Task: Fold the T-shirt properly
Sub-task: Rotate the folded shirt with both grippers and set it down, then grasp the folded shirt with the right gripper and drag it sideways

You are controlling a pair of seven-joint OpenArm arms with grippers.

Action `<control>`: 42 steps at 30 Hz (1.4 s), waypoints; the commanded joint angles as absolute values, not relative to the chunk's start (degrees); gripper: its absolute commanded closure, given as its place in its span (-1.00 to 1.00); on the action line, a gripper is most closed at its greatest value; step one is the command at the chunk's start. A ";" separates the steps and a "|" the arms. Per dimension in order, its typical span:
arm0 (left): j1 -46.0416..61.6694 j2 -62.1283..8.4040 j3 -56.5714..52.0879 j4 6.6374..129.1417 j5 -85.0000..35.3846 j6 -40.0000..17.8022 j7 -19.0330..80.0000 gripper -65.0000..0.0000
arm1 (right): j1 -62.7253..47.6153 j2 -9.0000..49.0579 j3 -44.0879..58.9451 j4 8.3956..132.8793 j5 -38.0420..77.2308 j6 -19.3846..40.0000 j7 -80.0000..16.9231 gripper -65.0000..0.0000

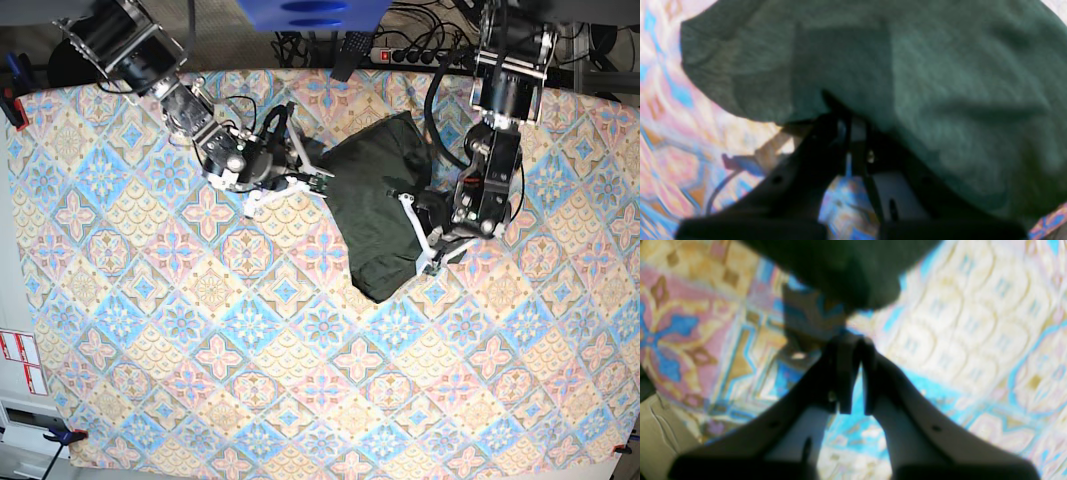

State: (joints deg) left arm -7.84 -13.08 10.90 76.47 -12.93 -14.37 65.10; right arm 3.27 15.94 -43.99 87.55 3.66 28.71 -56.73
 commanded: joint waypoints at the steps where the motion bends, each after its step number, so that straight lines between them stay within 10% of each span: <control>1: -11.91 -13.41 11.74 73.98 -12.44 -14.20 62.37 1.00 | 3.65 16.31 -42.07 89.54 3.82 28.62 -56.04 0.88; 15: -17.27 -13.58 14.29 65.54 -12.53 -14.20 53.93 1.00 | -1.19 16.66 -34.77 99.38 3.74 28.62 -60.18 0.88; 23: -10.15 -13.67 -4.26 76.79 -12.88 -14.20 54.29 1.00 | -1.01 16.04 -35.12 102.99 3.74 28.62 -60.88 0.88; 42: 9.89 -13.05 -24.48 99.82 -31.34 -14.20 59.21 1.00 | 5.23 -4.09 -35.21 91.65 3.82 28.70 -60.53 0.88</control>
State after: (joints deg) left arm 9.43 -12.25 -24.12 97.84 -30.65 -13.98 59.96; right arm 4.84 -3.46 -35.03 90.98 3.16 28.27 -61.08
